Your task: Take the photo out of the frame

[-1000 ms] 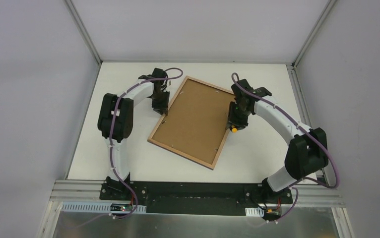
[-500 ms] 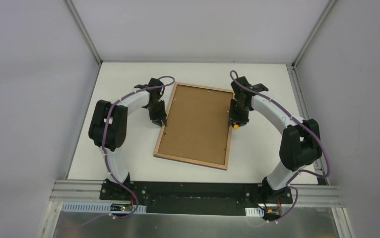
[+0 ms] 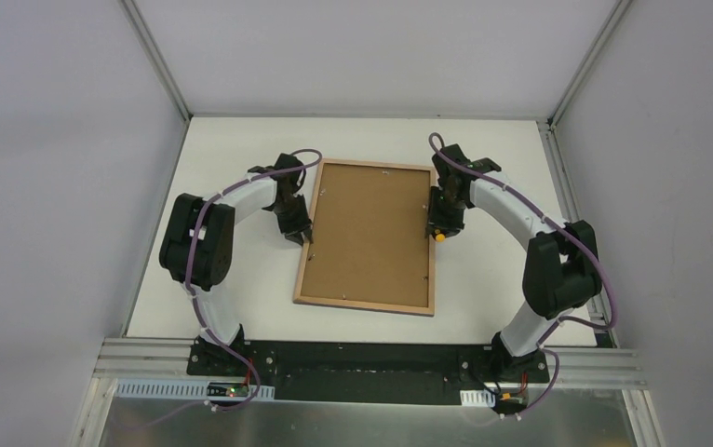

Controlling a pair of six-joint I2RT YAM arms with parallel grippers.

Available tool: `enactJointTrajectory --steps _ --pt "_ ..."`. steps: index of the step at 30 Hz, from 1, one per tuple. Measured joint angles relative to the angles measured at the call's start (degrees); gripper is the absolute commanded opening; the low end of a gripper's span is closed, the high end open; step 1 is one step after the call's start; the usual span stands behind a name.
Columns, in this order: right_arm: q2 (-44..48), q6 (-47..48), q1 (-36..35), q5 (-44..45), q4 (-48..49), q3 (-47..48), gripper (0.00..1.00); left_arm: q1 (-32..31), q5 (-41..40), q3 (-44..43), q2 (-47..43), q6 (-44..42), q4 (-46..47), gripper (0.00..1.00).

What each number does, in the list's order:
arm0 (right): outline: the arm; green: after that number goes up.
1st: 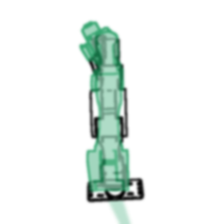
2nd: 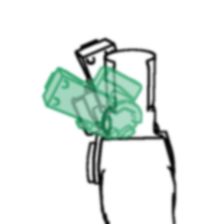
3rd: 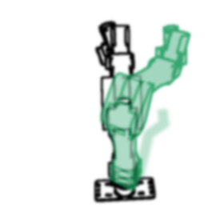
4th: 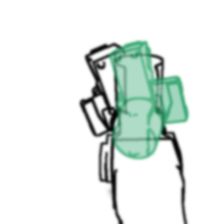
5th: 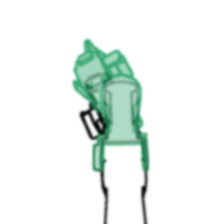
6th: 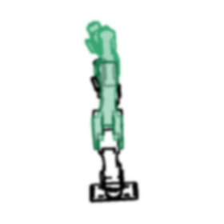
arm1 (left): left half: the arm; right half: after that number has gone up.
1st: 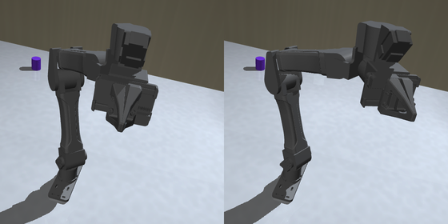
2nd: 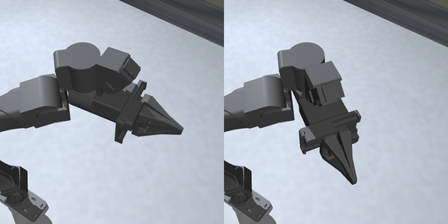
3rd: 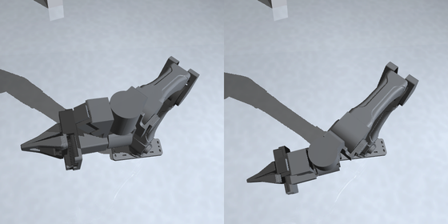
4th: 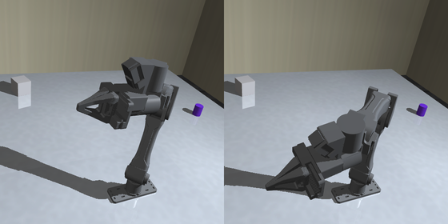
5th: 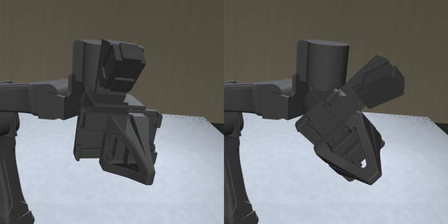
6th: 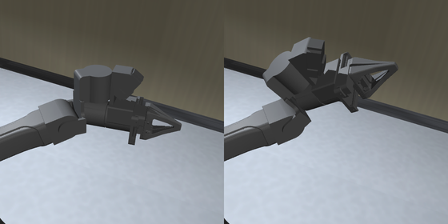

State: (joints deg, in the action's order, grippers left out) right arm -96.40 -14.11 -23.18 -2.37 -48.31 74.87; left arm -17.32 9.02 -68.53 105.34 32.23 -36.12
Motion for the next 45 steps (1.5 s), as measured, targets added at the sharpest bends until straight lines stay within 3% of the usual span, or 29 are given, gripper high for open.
enactJointTrajectory --steps 13,22,38,45 --pt "-7.8 -0.2 1.0 0.0 -3.6 9.2 0.0 0.0 1.0 0.4 -0.1 -0.3 0.7 0.0" --pt "-8.5 -0.5 1.2 -0.5 -8.2 9.4 0.0 0.0 1.0 0.5 -0.1 -0.2 0.7 0.0" --pt "-13.6 -1.8 5.6 -13.3 -18.1 14.4 0.0 0.0 2.1 0.5 0.0 0.6 0.9 0.0" --pt "-12.5 -1.9 6.4 -15.0 -15.3 10.8 0.0 0.0 3.1 0.8 0.1 1.4 1.0 0.0"
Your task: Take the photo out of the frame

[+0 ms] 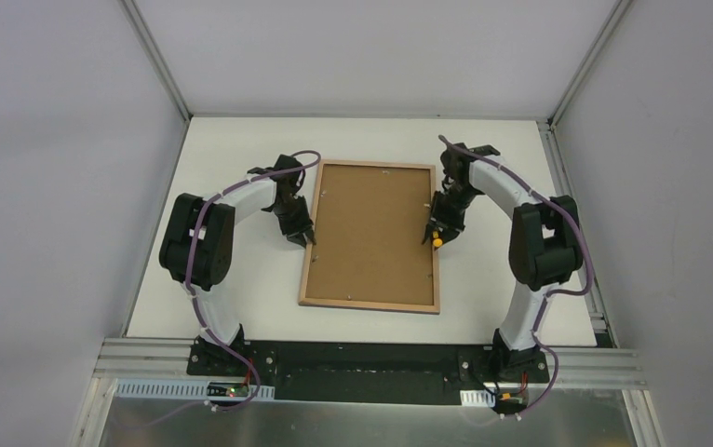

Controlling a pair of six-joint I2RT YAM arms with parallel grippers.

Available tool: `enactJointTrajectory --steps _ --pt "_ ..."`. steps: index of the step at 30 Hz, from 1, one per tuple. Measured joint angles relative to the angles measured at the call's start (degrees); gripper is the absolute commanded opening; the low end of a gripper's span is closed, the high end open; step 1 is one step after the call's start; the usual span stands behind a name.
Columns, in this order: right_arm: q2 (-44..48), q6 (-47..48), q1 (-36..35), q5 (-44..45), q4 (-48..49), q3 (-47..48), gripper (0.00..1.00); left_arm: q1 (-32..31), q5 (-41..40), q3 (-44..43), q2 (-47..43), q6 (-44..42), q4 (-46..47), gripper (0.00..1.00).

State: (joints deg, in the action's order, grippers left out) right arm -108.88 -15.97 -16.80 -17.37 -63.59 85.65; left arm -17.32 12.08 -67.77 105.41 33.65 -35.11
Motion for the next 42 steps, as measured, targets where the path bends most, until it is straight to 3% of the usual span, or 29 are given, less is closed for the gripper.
enactJointTrajectory --steps 11,18,26,34,42 --pt "7.3 0.4 -6.8 12.5 17.8 -16.9 0.0 0.0 1.2 0.0 0.3 -0.1 0.0 0.0" --pt "7.6 4.3 -6.3 13.9 21.6 -17.0 0.0 0.0 1.5 0.3 0.3 -0.1 0.0 0.0" --pt "4.5 8.8 -2.7 9.6 24.8 -13.2 0.0 0.0 1.7 0.9 0.0 -0.1 0.3 0.0" --pt "5.7 8.0 -2.4 10.5 25.3 -14.1 0.0 0.0 1.8 1.2 -0.2 -0.1 0.6 0.0" --pt "17.7 3.4 -2.7 11.5 14.6 -15.1 0.0 0.1 2.0 0.9 0.0 -0.1 0.5 0.0"
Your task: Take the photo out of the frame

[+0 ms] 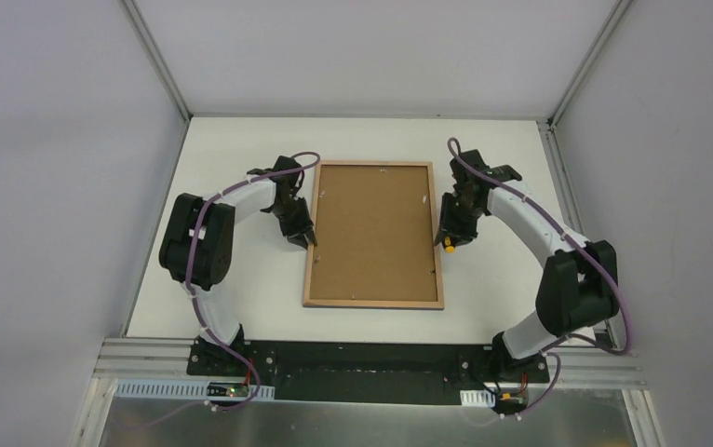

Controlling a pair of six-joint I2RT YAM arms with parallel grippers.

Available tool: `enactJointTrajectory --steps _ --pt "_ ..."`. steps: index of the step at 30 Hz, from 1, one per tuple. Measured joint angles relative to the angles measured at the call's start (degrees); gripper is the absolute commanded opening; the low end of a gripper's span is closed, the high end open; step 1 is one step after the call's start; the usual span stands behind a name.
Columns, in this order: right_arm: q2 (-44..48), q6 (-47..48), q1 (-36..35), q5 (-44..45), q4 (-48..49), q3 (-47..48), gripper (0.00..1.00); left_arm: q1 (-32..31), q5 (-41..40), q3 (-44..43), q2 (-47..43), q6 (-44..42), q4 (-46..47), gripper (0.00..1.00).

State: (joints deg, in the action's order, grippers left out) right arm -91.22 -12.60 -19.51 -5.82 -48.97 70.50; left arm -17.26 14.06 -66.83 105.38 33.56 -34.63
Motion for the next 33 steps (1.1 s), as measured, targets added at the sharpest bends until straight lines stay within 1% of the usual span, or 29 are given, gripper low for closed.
enactJointTrajectory --steps 3,10,12,15,17,20,26,33 --pt "4.3 -1.5 -1.3 -1.3 -4.0 -2.6 0.0 0.0 0.2 -0.5 0.4 0.2 -0.3 0.0" --pt "18.5 -7.7 -10.3 -5.6 -12.9 -17.9 0.0 0.1 0.5 -0.9 0.7 1.0 -0.7 0.0" --pt "22.0 -10.5 -12.8 -6.0 -13.6 -20.1 0.0 0.0 1.0 -0.9 0.9 1.7 -0.7 0.0" --pt "26.2 -15.5 -18.4 -6.5 -13.6 -23.0 0.0 0.1 2.0 -0.9 1.1 2.4 -0.6 0.0" --pt "27.5 -18.5 -21.9 -6.3 -13.7 -23.9 0.0 0.0 2.5 -0.9 1.3 2.8 -0.6 0.0" --pt "28.5 -21.8 -24.5 -4.3 -13.9 -24.3 0.0 0.0 3.0 -0.9 1.4 3.1 -0.6 0.0" --pt "28.7 -25.1 -24.7 0.5 -14.2 -25.4 0.0 0.1 3.9 -0.7 1.6 3.1 -0.3 0.0" --pt "28.5 -25.4 -24.7 1.0 -10.0 -29.9 0.0 0.1 4.0 -0.5 1.6 3.1 -0.3 0.0"
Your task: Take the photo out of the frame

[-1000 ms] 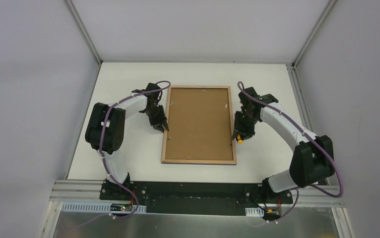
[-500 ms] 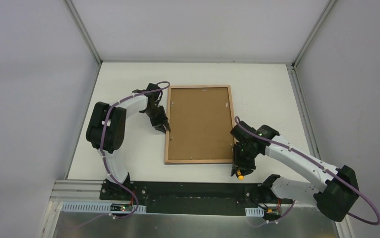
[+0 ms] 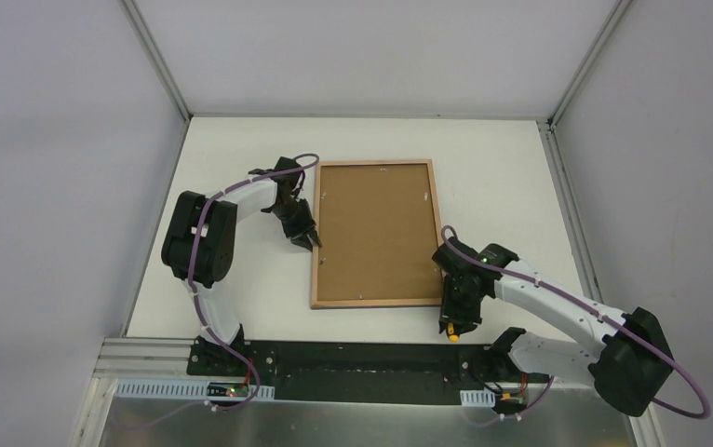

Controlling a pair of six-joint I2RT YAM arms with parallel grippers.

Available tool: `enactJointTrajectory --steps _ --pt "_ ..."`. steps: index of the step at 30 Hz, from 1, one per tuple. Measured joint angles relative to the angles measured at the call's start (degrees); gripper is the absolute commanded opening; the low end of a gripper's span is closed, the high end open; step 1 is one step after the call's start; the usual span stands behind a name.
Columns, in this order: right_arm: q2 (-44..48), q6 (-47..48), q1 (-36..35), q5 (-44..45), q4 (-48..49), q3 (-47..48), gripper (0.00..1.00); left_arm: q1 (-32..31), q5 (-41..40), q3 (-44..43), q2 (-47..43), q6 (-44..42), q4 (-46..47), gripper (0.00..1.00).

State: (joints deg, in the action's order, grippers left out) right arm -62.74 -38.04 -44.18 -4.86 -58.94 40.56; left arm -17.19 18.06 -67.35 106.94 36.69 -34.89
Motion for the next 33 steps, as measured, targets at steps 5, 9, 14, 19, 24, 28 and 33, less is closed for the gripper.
enactJointTrajectory --steps 5,9,14,19,24,28,33 --pt "0.5 0.0 0.0 0.0 1.2 -1.2 0.0 0.0 0.1 0.1 0.0 0.0 0.0 0.0" --pt "2.9 0.2 0.0 0.1 2.1 -1.1 0.0 0.0 0.1 0.1 0.0 0.0 0.1 0.0" --pt "4.9 0.8 0.0 -0.1 4.4 -1.2 0.0 0.0 0.1 0.1 0.0 0.0 0.1 0.0" --pt "4.9 0.8 0.0 -0.7 6.7 -3.9 0.0 0.0 0.1 0.1 0.0 0.0 0.0 0.0" --pt "5.0 0.7 -0.1 -1.6 7.6 -5.6 0.0 0.0 0.1 0.1 0.0 0.0 0.0 0.0" --pt "4.0 0.7 -0.1 -1.6 8.3 -5.6 0.0 0.1 0.1 0.1 0.0 0.0 0.1 0.0" --pt "-0.6 1.4 0.1 -1.3 10.5 -5.1 0.0 0.4 0.5 0.2 0.0 0.0 0.1 0.0"
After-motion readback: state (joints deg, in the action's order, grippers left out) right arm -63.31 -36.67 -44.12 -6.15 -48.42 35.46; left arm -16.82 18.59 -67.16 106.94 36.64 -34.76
